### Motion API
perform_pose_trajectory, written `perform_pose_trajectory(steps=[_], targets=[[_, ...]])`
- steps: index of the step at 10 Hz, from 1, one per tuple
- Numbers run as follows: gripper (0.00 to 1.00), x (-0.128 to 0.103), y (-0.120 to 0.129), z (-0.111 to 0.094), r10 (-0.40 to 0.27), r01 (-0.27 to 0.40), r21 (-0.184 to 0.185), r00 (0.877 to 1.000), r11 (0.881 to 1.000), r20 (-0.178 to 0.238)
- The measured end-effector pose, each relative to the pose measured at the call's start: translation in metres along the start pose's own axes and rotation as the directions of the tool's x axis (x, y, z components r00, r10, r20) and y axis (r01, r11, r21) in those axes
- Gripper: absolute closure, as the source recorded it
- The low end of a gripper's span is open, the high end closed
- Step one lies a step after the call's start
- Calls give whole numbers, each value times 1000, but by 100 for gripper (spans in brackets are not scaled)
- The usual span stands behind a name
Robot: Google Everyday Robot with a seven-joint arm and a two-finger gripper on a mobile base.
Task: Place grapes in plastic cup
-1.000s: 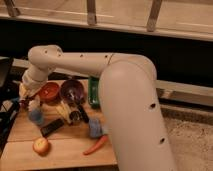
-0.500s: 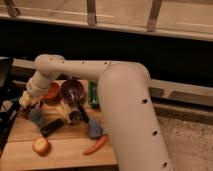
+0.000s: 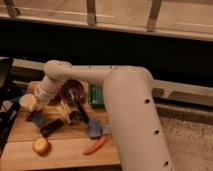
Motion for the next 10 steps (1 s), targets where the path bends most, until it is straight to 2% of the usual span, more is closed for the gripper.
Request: perform_pose_trajectory(steps=[4,7,9,10], targets=[[99,-3,-11,7,13,-13,-18,1000,1000,-16],[75,-6,-10,9,2,-3,-31,1000,1000,-31],[53,-7,-7,11,-6,5,-35,999,999,-39],[44,-8,-6,11,-10,8,-36,999,999,-40]])
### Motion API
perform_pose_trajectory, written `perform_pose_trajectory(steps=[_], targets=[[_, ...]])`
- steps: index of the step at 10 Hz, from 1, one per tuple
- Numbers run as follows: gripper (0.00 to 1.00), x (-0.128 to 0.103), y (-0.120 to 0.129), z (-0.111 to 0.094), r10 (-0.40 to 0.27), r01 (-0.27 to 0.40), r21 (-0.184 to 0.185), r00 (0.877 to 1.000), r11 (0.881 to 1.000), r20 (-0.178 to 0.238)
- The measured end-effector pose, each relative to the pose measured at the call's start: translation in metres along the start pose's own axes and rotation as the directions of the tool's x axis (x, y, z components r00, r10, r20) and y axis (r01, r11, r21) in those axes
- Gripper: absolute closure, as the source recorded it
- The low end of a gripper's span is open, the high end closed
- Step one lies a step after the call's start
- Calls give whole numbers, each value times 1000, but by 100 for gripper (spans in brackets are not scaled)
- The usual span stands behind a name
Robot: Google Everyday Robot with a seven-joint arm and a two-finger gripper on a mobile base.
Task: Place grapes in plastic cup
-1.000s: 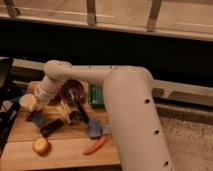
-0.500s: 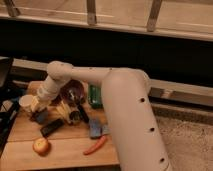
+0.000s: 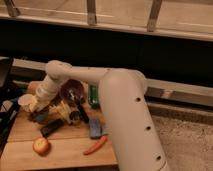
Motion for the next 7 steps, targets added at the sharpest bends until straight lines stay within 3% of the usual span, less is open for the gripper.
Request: perform_pose_trajectory(steps=[2,3,5,7], targets=[[25,-2,6,0,-18,18,1,1000,1000,-4],[20,-3,10,1,-28,29,4,1000,1000,-7],[20,-5,17,0,-44,44,9,999,999,-7],[20,-4,18,-7,-33,33,51,999,998,1]])
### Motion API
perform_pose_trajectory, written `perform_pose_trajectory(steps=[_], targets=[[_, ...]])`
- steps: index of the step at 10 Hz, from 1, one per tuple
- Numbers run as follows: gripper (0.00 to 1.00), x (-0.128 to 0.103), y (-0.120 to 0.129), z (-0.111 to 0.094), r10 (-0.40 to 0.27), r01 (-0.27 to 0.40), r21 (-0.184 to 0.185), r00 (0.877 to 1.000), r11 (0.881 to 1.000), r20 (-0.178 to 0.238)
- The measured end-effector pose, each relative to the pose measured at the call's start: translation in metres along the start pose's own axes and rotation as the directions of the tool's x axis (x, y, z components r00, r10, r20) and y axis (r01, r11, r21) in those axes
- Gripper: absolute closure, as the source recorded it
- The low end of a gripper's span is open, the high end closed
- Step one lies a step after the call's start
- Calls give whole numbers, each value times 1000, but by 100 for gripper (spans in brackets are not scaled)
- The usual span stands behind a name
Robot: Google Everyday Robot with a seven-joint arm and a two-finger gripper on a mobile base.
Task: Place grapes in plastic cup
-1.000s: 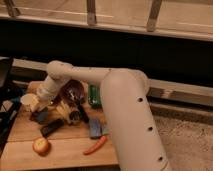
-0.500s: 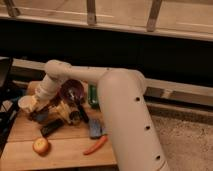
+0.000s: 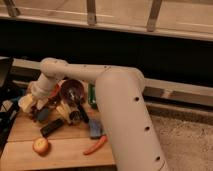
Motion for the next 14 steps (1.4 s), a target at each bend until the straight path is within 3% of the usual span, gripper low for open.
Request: perform_pose_trajectory(steps=[2,4,6,14], targets=[[20,7,-9,-28,47,-52,112,998,992,52],[20,12,-19,-50,86,-106,190,990,976,111],[20,14,-21,-54,92,-116,204,988,972,123],[20,14,-20,-53,90,-114,204,989,972,121]])
